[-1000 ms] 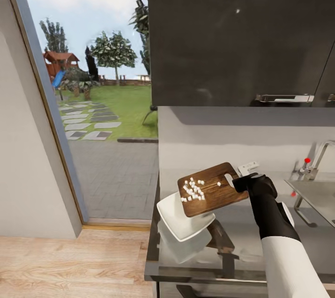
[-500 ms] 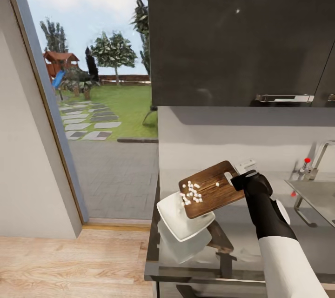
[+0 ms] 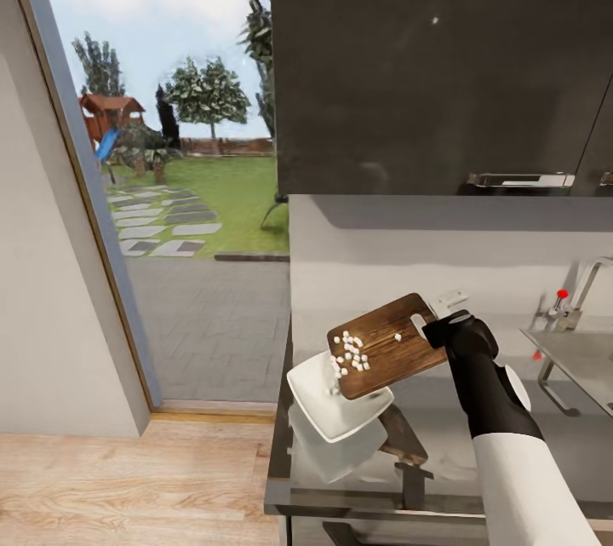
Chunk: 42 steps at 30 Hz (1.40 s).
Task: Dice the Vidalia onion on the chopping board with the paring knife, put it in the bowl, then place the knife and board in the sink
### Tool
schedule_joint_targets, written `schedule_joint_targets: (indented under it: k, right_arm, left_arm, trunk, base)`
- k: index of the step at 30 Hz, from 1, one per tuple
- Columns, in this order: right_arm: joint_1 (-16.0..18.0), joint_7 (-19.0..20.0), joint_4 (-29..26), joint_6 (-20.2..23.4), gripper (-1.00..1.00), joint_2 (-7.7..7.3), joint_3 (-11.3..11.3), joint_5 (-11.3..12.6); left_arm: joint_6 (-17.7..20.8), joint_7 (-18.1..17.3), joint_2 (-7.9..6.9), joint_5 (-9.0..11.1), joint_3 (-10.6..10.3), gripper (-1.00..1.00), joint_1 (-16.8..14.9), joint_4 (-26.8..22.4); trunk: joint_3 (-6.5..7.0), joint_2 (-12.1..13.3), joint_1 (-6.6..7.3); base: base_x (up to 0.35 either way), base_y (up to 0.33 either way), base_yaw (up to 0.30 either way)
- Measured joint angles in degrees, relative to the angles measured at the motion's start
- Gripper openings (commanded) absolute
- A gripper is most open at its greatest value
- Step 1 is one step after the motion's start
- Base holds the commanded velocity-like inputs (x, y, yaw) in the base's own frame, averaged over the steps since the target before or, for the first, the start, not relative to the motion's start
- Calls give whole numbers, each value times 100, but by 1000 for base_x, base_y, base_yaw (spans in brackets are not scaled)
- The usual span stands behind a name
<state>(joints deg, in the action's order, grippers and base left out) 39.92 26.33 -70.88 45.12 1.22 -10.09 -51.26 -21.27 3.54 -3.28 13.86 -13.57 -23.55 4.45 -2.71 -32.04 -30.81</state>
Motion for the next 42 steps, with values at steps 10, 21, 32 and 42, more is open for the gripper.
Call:
schedule_joint_targets:
  k: [10,21,32,42]
  right_arm:
    - [1,-227,-49,134,-100,10,452,-232]
    - [1,-245,-101,142,-100,10,501,-270]
    - [1,-239,-334,313,-100,6,500,-271]
    - [1,-155,-554,342,-100,-18,477,-220]
  left_arm:
    - [0,0,9,0,0,100,0,0]
    - [0,0,9,0,0,100,0,0]
    - [0,0,9,0,0,100,0,0]
    - [0,0,9,0,0,100,0,0]
  trunk:
    - [0,0,0]
    - [0,0,0]
    - [0,0,0]
    - [0,0,0]
  base:
    - [0,0,0]
    - [0,0,0]
    - [0,0,0]
    - [0,0,0]
